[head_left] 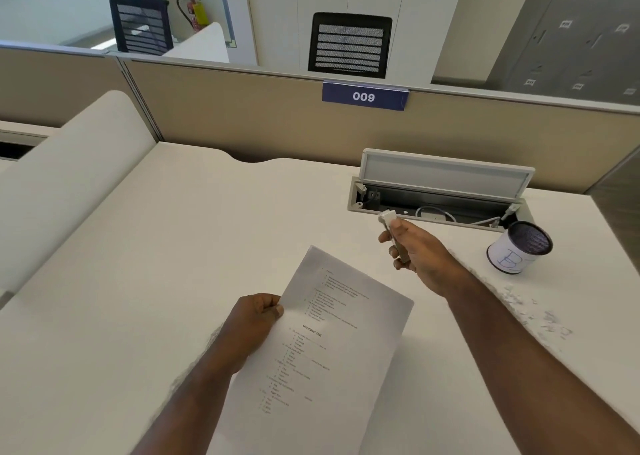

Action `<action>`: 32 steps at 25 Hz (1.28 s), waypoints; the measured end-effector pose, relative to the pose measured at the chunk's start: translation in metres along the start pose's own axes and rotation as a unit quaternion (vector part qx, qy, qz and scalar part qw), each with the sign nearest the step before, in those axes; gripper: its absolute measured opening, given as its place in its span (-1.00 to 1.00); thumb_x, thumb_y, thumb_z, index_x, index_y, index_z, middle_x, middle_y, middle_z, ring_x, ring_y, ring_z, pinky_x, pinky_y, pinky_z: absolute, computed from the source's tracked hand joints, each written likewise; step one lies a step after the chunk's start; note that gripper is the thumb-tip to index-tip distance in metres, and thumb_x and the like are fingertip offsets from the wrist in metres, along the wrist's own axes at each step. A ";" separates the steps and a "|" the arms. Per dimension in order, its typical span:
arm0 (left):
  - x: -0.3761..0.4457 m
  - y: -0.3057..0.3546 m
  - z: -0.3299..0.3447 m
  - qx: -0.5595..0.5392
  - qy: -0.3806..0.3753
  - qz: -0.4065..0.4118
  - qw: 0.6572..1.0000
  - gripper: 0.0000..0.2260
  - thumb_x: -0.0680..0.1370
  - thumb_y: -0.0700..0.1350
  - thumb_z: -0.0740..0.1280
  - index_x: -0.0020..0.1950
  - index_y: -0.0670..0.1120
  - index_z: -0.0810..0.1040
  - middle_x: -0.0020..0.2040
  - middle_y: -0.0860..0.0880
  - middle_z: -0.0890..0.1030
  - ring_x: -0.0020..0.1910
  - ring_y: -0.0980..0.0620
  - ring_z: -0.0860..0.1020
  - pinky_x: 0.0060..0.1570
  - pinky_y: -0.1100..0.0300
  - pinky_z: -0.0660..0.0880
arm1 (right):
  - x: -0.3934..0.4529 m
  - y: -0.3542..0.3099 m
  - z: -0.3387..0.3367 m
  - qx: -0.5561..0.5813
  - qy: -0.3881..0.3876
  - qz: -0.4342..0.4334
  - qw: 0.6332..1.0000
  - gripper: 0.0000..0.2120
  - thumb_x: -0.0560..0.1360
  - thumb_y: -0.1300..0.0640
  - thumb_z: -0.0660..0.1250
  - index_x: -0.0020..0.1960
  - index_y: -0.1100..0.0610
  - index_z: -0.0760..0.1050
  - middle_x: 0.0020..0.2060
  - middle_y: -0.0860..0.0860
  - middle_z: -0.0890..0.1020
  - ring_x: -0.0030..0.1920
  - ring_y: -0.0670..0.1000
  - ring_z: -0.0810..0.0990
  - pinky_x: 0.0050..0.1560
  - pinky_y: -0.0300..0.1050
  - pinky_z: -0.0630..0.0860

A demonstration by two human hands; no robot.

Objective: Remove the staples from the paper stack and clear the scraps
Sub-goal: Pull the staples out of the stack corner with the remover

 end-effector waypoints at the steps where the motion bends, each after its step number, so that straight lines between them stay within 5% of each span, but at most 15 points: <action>1: -0.002 0.003 0.002 0.000 -0.003 0.004 1.000 -0.79 0.61 -0.20 0.25 -0.11 -0.11 0.67 -0.23 -0.11 0.74 -0.28 -0.11 0.70 -0.27 0.07 0.62 | -0.007 -0.008 0.004 -0.040 -0.007 -0.015 0.999 -0.64 0.58 -0.15 0.18 0.16 0.09 0.53 -0.07 0.01 0.59 -0.23 -0.01 0.42 -0.25 -0.12 0.43; 4: -0.009 0.010 0.006 0.008 -0.009 0.013 1.000 -0.78 0.61 -0.21 0.25 -0.10 -0.11 0.67 -0.23 -0.11 0.74 -0.22 -0.16 0.71 -0.17 -0.01 0.65 | -0.015 -0.024 0.018 -0.194 -0.033 -0.053 0.979 -0.72 0.55 -0.13 0.27 0.15 0.00 0.54 -0.07 -0.08 0.62 -0.24 -0.04 0.45 -0.29 -0.17 0.40; 10: -0.021 0.024 0.015 0.051 -0.016 0.034 0.998 -0.78 0.62 -0.17 0.25 -0.12 -0.06 0.67 -0.31 0.00 0.73 -0.34 0.00 0.70 -0.31 0.15 0.59 | -0.024 -0.041 0.027 -0.472 -0.095 -0.034 0.876 -0.64 0.45 -0.14 0.41 0.20 -0.05 0.57 0.08 -0.12 0.55 0.08 0.03 0.53 0.11 0.08 0.54; 21: -0.034 0.040 0.021 0.086 -0.037 0.074 0.993 -0.79 0.62 -0.15 0.26 -0.10 -0.02 0.67 -0.26 0.00 0.74 -0.30 0.03 0.70 -0.31 0.18 0.58 | -0.032 -0.044 0.040 -0.477 -0.221 -0.017 0.851 -0.66 0.44 -0.21 0.38 0.09 -0.03 0.64 0.01 -0.11 0.68 -0.02 0.04 0.62 0.03 0.05 0.55; 32: -0.037 0.041 0.023 0.093 -0.056 0.089 0.990 -0.80 0.62 -0.15 0.26 -0.08 -0.04 0.67 -0.23 0.00 0.74 -0.29 0.04 0.71 -0.28 0.17 0.62 | -0.030 -0.038 0.040 -0.387 -0.206 -0.034 0.898 -0.70 0.43 -0.21 0.38 0.01 -0.03 0.65 -0.08 -0.15 0.67 -0.09 -0.03 0.65 -0.18 -0.19 0.53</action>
Point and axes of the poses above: each hand's wrist, its own x-axis towards the middle knuckle, its own z-axis out of the palm, y = z × x, the point moved 6 cm from there along x, towards the middle knuckle
